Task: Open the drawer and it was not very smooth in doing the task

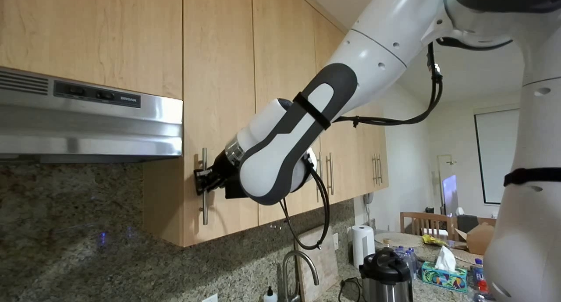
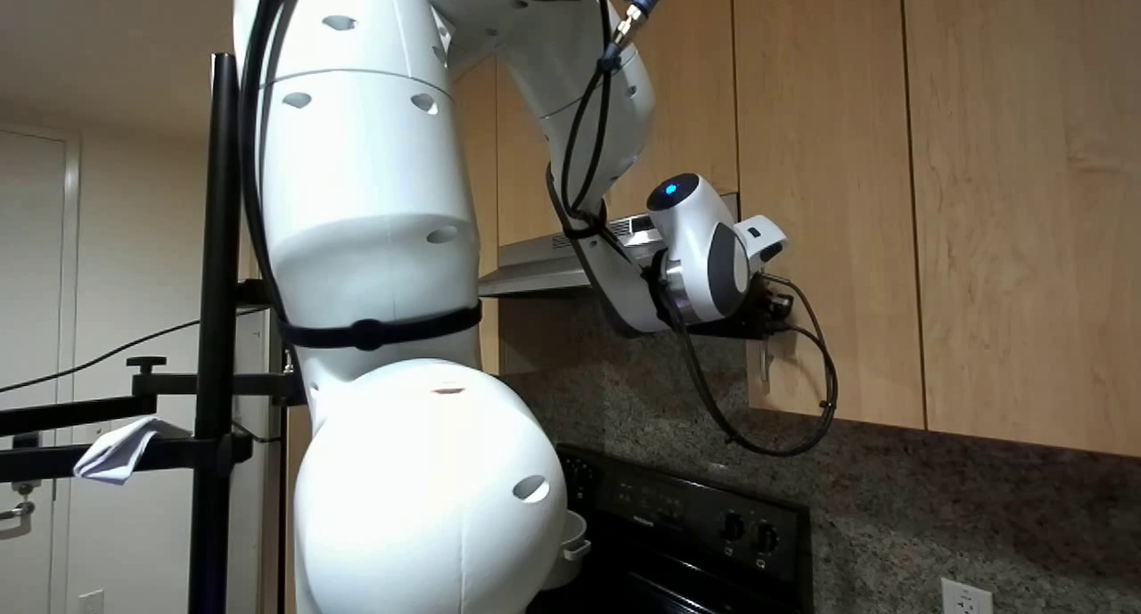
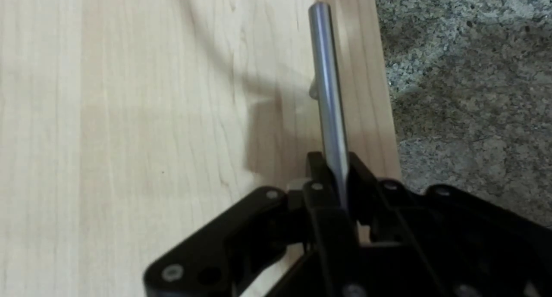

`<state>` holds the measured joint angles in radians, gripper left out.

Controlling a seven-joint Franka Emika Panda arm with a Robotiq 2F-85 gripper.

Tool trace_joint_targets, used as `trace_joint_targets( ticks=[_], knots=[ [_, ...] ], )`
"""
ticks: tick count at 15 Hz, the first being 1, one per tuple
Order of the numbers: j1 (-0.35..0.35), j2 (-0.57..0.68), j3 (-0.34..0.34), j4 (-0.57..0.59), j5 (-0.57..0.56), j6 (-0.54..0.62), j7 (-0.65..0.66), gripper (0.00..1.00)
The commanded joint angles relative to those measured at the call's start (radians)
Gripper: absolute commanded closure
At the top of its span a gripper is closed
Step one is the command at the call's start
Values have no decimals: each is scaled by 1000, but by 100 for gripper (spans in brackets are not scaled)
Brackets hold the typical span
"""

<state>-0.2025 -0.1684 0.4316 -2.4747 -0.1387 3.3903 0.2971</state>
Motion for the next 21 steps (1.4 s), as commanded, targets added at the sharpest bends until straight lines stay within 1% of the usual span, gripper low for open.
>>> trace_joint_targets(
  ticks=[1,3,4,9,10,11,12,14,16,18,21],
  knots=[
    [13,-18,24,-35,13,35,14,91],
    [25,-18,19,-41,10,42,20,91],
    [45,-11,7,-42,-2,48,26,91],
    [101,-14,-37,-61,-30,57,31,91],
    [199,-7,-105,-67,60,58,-60,91],
    [221,-7,-121,-73,63,63,-67,91],
    [221,-15,-138,-80,-37,68,10,91],
    [285,-28,-210,-104,-87,82,28,91],
    [323,-45,-269,-128,-133,94,41,91],
    [375,-74,-334,-132,-183,64,65,91],
    [449,-98,-429,-156,-257,64,89,91]
  ],
)
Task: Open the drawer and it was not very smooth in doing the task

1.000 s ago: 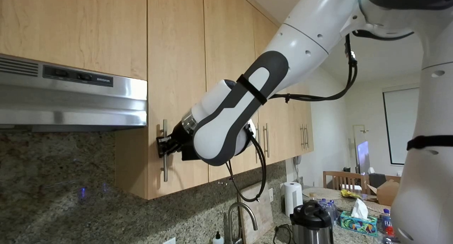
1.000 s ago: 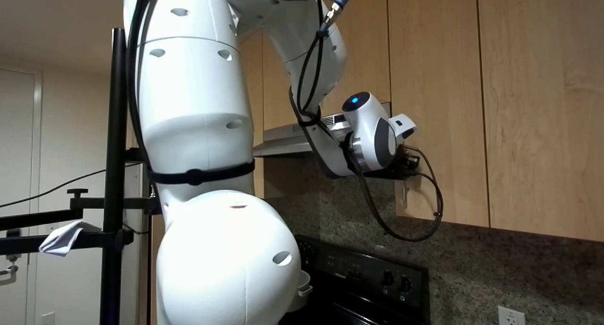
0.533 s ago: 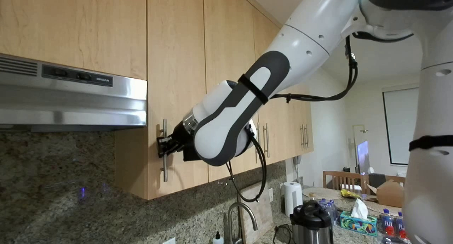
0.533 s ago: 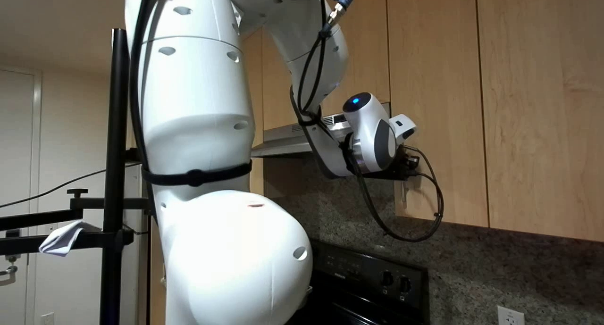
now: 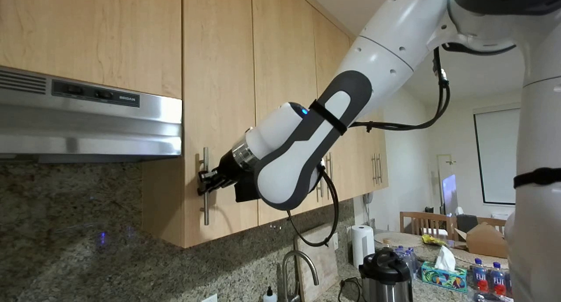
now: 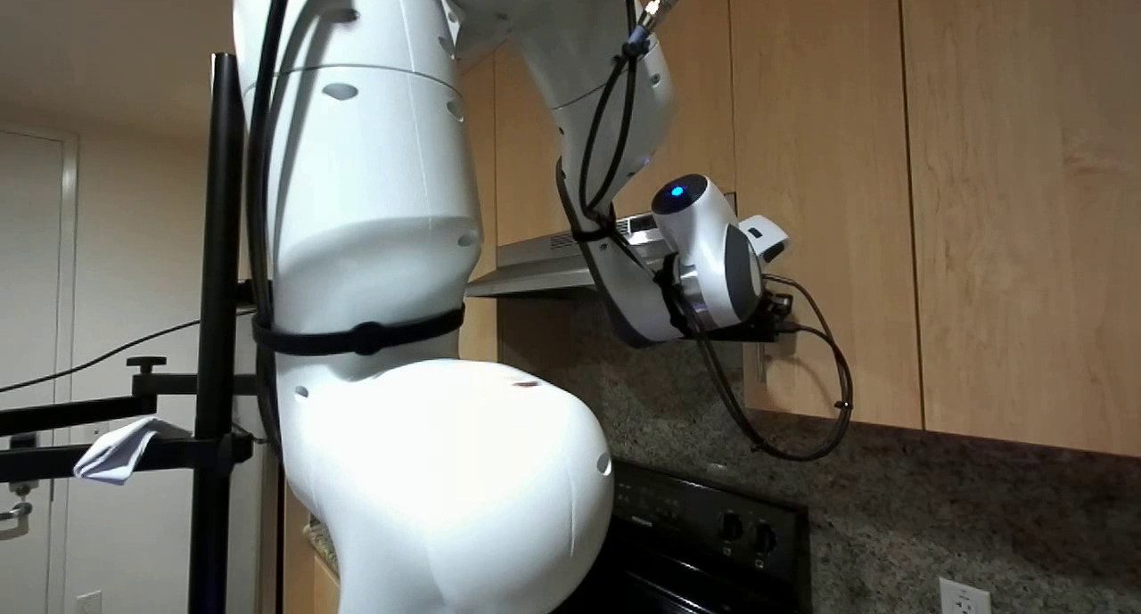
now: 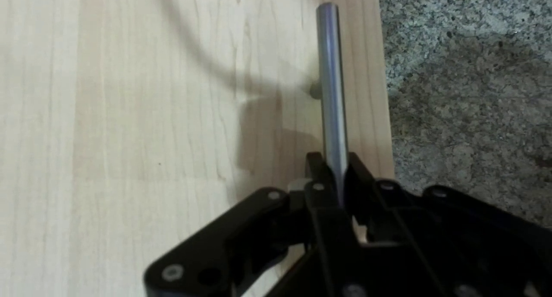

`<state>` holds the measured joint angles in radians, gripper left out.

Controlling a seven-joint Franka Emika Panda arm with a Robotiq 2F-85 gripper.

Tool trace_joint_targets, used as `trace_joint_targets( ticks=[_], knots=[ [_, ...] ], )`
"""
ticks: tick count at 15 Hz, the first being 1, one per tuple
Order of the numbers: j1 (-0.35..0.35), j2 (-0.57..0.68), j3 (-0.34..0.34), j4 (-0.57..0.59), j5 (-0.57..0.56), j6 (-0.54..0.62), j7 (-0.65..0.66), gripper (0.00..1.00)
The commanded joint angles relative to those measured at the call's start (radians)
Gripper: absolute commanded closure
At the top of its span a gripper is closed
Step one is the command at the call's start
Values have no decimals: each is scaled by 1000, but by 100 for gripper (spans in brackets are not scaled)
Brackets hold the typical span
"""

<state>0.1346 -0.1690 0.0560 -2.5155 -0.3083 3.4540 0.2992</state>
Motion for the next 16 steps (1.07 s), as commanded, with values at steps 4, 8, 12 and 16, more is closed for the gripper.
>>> trace_joint_targets(
  ticks=[4,8,12,16],
  knots=[
    [213,-140,-190,-159,-194,0,110,91],
    [369,-216,-341,-252,-326,-2,149,91],
    [466,-263,-434,-263,-413,-42,197,92],
    [241,-316,-300,-258,-306,-64,180,55]
  ],
)
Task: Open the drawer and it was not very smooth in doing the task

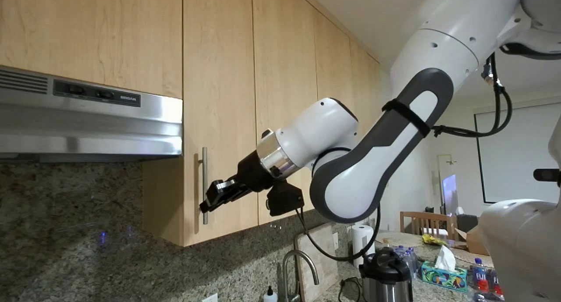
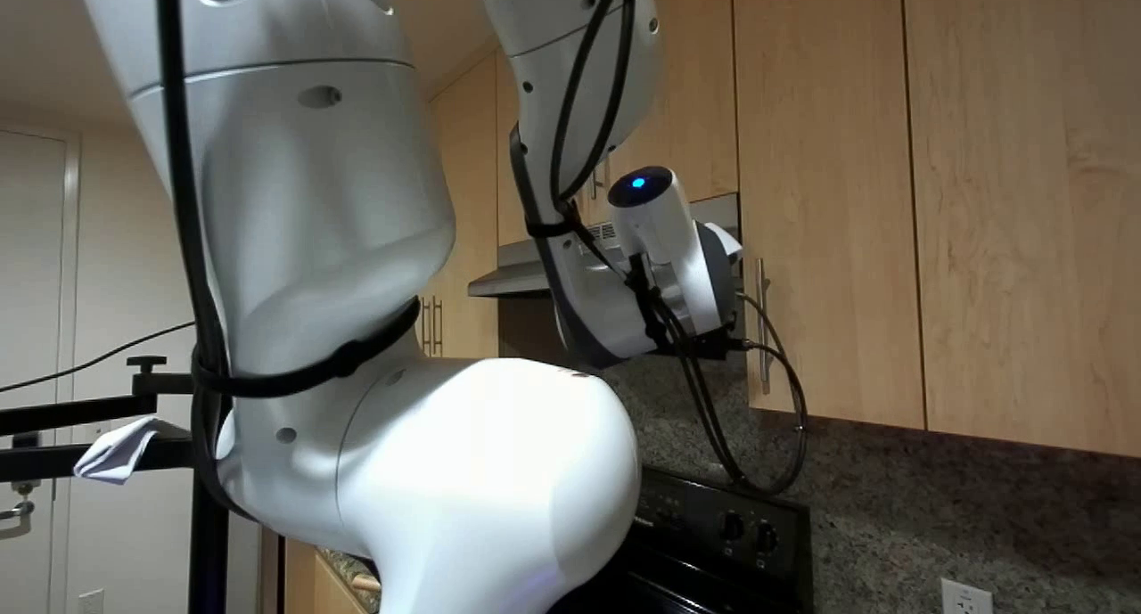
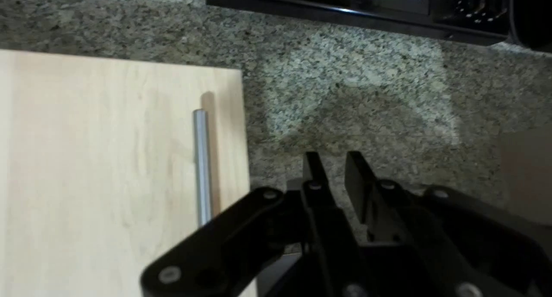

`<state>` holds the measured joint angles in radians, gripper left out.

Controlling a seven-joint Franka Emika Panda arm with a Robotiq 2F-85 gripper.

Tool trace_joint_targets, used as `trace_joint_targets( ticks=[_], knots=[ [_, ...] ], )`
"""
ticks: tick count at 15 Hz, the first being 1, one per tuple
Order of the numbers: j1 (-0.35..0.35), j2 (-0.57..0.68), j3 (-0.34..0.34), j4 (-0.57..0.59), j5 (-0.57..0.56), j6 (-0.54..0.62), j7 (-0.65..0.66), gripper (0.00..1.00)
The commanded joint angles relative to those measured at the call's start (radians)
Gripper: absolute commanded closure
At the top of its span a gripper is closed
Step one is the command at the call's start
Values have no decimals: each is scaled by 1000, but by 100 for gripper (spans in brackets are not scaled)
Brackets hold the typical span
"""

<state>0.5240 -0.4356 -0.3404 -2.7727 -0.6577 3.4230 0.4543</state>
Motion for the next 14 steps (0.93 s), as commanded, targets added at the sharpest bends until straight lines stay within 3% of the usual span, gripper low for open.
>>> trace_joint_targets(
  ticks=[1,2,3,6,7,8,9,10,11,14],
  knots=[
    [-208,-77,134,-22,78,-37,10,48],
    [-222,-94,166,-37,235,-49,-107,43],
    [-289,-85,199,-17,148,-44,2,36],
    [-343,-89,265,-9,173,-55,-7,17],
    [-314,-91,282,-20,327,-65,-139,11],
    [-351,-76,295,4,216,-68,-21,4],
    [-324,-76,318,2,384,-84,-159,2],
    [-334,-67,338,11,417,-89,-163,0],
    [-386,-55,372,29,353,-87,-85,0],
    [-481,-32,466,68,375,-93,-85,0]
  ],
)
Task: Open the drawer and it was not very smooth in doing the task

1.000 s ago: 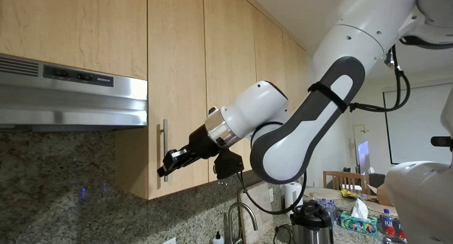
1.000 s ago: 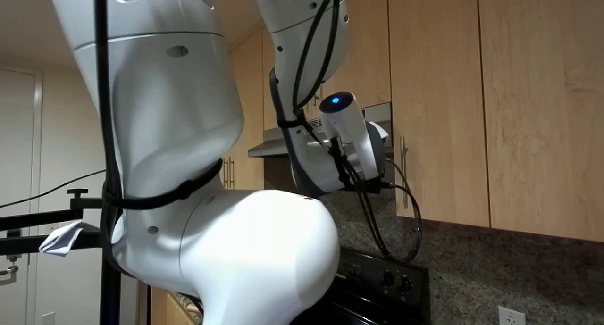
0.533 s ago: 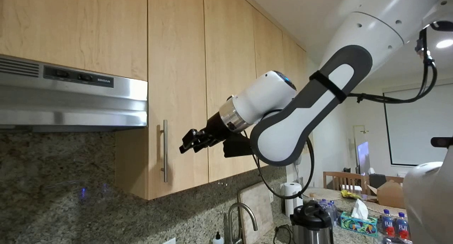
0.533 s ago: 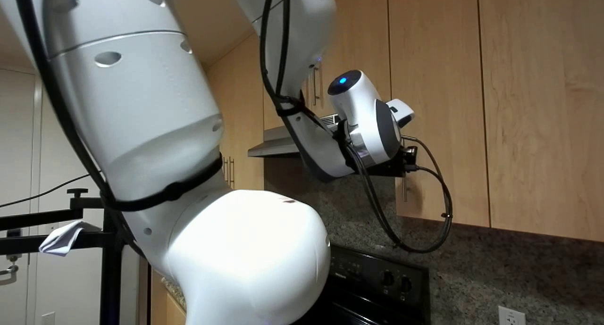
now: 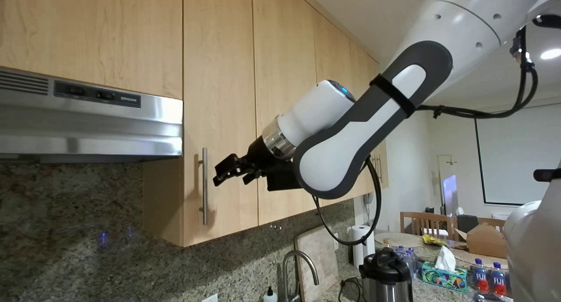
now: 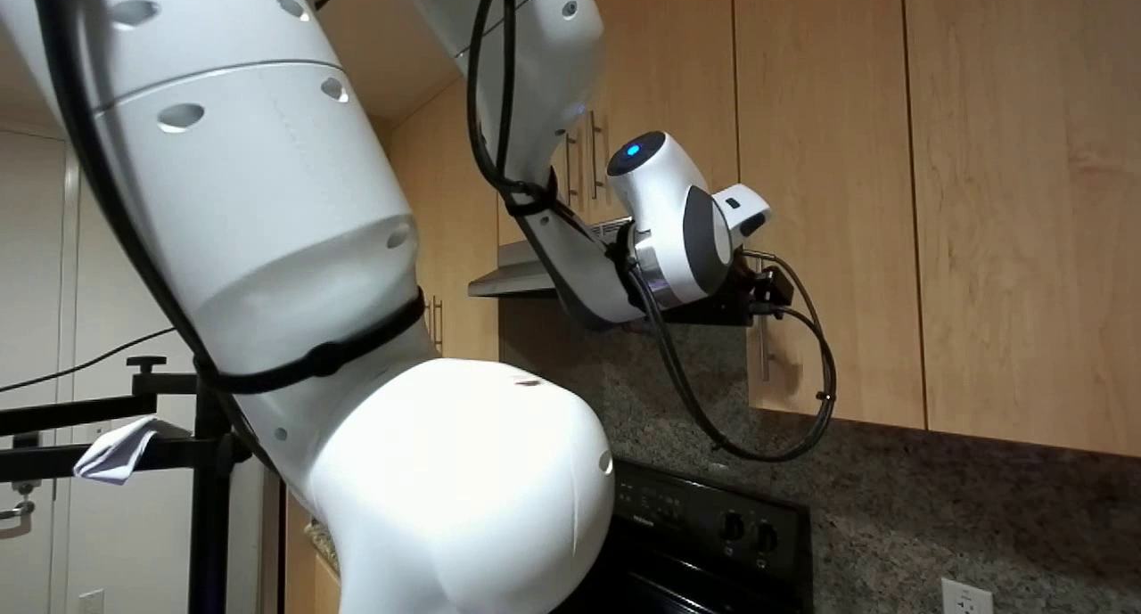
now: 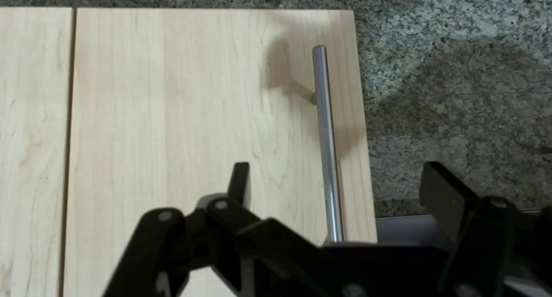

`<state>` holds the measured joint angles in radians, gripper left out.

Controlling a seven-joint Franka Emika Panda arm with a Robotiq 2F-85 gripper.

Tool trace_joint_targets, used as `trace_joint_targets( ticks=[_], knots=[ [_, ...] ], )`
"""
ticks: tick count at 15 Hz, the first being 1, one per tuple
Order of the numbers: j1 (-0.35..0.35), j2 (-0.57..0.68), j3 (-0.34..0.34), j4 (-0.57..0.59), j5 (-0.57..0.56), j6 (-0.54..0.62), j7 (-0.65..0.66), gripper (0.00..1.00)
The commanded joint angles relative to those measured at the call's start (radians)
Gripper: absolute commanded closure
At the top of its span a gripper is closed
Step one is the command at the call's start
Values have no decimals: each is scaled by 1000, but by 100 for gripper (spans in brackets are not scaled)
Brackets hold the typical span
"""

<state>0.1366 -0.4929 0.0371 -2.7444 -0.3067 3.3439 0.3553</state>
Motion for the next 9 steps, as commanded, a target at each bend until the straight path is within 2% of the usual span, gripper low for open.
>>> trace_joint_targets(
  ticks=[1,4,9],
  knots=[
    [-125,33,116,53,23,-17,16,0],
    [-196,69,188,101,19,-29,17,0],
    [-214,137,235,171,12,-60,17,0]
  ],
)
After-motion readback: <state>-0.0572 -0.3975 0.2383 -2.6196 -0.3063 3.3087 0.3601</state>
